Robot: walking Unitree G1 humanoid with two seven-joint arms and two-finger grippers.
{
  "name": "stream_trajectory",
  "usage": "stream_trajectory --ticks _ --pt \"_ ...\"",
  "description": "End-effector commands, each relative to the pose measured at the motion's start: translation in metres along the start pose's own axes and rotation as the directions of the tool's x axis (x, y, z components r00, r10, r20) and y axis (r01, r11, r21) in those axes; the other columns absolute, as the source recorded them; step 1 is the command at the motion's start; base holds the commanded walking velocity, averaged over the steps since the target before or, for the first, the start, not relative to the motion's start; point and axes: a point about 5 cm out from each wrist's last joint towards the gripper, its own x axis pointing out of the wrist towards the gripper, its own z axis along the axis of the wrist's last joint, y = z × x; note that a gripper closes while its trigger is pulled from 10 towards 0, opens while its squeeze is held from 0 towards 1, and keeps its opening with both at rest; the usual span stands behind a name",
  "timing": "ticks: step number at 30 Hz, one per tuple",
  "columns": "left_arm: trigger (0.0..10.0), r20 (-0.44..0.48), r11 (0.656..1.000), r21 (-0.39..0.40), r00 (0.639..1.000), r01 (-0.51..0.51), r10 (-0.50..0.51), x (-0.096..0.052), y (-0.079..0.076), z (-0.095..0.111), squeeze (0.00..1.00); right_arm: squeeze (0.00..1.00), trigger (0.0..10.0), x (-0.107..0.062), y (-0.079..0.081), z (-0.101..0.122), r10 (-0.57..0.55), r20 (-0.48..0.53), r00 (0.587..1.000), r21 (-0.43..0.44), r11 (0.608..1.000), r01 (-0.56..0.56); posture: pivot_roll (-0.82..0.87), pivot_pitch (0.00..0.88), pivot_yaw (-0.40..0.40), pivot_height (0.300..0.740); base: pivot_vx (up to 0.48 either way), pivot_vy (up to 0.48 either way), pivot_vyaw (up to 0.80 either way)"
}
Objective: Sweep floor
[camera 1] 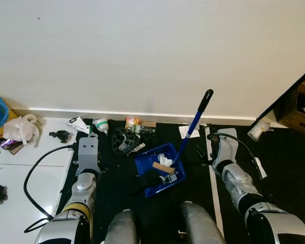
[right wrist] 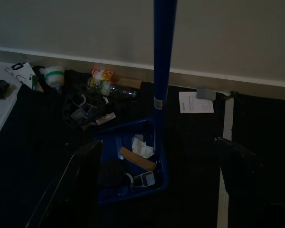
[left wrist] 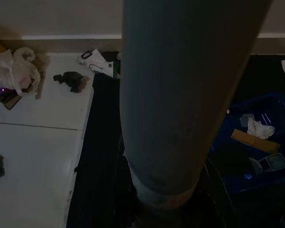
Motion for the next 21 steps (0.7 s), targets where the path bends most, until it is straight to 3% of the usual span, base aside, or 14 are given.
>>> stream_trajectory --ticks 1,7,8,9,10,13,21 --pt "10.0 -0.015 1.0 0.001 1.0 -0.005 0.005 -0.003 0.005 -0.007 0.0 0.0 10.0 -0.003 -0.005 -0.006 -0.03 -0.019 0.999 0.0 1.0 0.03 0.04 0.08 -0.089 0.74 0.0 0.0 0.0" --pt "10.0 -0.012 1.0 0.0 1.0 -0.005 0.005 -0.003 0.005 -0.007 0.0 0.0 10.0 0.0 -0.006 0.006 -0.022 0.041 0.999 -0.036 0.999 0.023 0.05 0.093 -0.093 0.74 0.0 0.0 0.0" --pt "10.0 0.02 1.0 -0.016 1.0 -0.014 0.015 -0.003 0.007 -0.003 0.0 0.0 10.0 0.01 -0.012 0.044 -0.046 0.156 0.987 -0.055 0.997 0.055 0.05 0.125 -0.104 0.74 0.0 0.0 0.0" --pt "10.0 0.038 0.999 -0.027 0.999 -0.021 0.022 -0.003 0.008 0.0 0.0 0.0 10.0 0.014 -0.015 0.06 -0.059 0.198 0.978 -0.059 0.996 0.072 0.05 0.131 -0.108 0.74 0.0 0.0 0.0" --pt "10.0 0.038 0.999 -0.027 0.999 -0.021 0.022 -0.003 0.008 0.0 0.0 0.0 10.0 0.014 -0.015 0.06 -0.059 0.198 0.978 -0.059 0.996 0.072 0.05 0.131 -0.108 0.74 0.0 0.0 0.0" --pt "10.0 0.103 0.998 -0.051 0.994 -0.034 0.04 -0.001 0.009 0.011 0.0 0.0 10.0 0.022 -0.018 0.096 -0.065 0.282 0.957 -0.066 0.994 0.087 0.07 0.158 -0.128 0.74 0.0 0.0 0.0" --pt "10.0 0.191 0.996 -0.07 0.98 -0.048 0.061 0.001 0.011 0.027 0.0 0.0 10.0 0.027 -0.015 0.128 -0.045 0.355 0.934 -0.038 0.997 0.062 0.09 0.193 -0.16 0.74 0.0 0.0 0.0"
